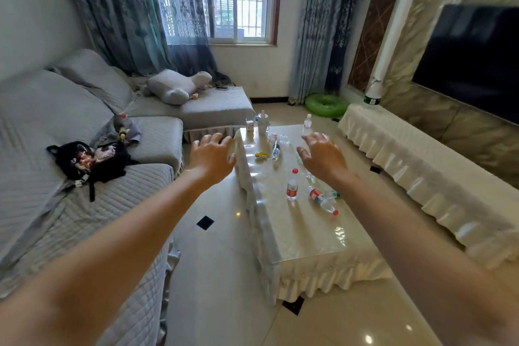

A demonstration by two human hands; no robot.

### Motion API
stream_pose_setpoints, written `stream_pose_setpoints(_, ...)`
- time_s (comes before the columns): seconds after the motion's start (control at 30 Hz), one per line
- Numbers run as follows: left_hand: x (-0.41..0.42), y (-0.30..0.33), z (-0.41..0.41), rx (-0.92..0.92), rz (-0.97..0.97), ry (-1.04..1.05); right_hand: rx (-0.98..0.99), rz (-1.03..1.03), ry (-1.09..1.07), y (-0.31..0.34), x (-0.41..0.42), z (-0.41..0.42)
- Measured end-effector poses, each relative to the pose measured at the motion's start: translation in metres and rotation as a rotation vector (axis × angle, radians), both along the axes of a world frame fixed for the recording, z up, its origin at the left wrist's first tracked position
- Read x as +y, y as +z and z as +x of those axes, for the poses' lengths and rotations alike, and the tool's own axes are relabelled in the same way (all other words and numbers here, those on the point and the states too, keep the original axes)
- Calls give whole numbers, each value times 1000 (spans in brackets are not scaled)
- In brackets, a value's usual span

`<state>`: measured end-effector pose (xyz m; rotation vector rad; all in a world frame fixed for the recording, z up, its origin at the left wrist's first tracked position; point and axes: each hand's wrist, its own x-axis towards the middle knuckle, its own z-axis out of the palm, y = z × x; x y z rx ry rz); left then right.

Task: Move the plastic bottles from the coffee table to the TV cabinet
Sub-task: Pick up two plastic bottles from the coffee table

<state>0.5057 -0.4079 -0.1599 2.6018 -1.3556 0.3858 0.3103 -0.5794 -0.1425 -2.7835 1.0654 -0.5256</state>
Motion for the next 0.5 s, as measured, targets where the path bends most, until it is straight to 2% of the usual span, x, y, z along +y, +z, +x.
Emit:
stream_pose_setpoints(0.23, -43, -37, 86, 25, 7, 27, 48, 76, 2, -41, -50, 83)
stream_pose_setpoints(0.5, -134, -62, 198, 49, 15, 40, 58, 123, 1, -82, -152, 196)
